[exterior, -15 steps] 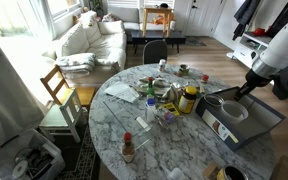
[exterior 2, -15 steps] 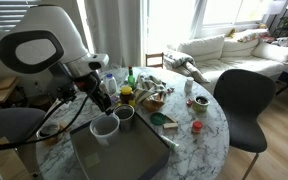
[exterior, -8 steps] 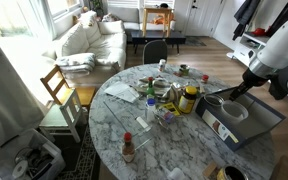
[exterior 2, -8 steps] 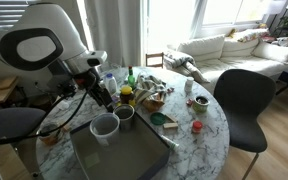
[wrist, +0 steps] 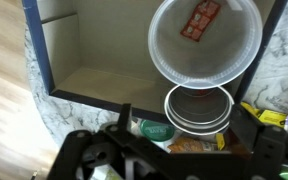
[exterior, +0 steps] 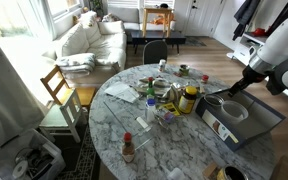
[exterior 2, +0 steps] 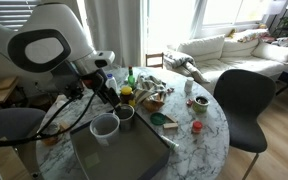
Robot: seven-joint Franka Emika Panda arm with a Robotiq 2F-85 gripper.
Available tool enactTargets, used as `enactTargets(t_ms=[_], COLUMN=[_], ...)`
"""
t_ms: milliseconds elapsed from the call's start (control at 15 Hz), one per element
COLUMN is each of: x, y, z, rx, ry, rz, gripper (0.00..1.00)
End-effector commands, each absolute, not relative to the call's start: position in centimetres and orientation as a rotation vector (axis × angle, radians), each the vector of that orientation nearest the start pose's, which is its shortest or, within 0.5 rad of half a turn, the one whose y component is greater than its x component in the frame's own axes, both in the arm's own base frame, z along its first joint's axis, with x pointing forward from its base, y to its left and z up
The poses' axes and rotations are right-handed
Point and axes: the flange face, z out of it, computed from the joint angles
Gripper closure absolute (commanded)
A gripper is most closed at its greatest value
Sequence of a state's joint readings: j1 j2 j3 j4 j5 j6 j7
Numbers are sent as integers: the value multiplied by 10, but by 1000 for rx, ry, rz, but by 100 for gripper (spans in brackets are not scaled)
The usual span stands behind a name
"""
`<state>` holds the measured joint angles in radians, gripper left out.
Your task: Pick up the red ketchup sachet from the table and put it in the silver cup, pick up the red ketchup sachet from the table and put it in the clear cup, pick up the silver cup and put it in the clear cup, pick up both the silver and clear cup and put them in the clear storage container
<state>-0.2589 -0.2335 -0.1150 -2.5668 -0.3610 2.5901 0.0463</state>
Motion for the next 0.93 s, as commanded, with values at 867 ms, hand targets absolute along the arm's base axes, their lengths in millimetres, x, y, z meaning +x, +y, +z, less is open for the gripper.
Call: enactTargets(t_ms=[867], x=[487], y=[-201], z=[291], rx=[-3281], ry=[198], rz=[-217], gripper=[30])
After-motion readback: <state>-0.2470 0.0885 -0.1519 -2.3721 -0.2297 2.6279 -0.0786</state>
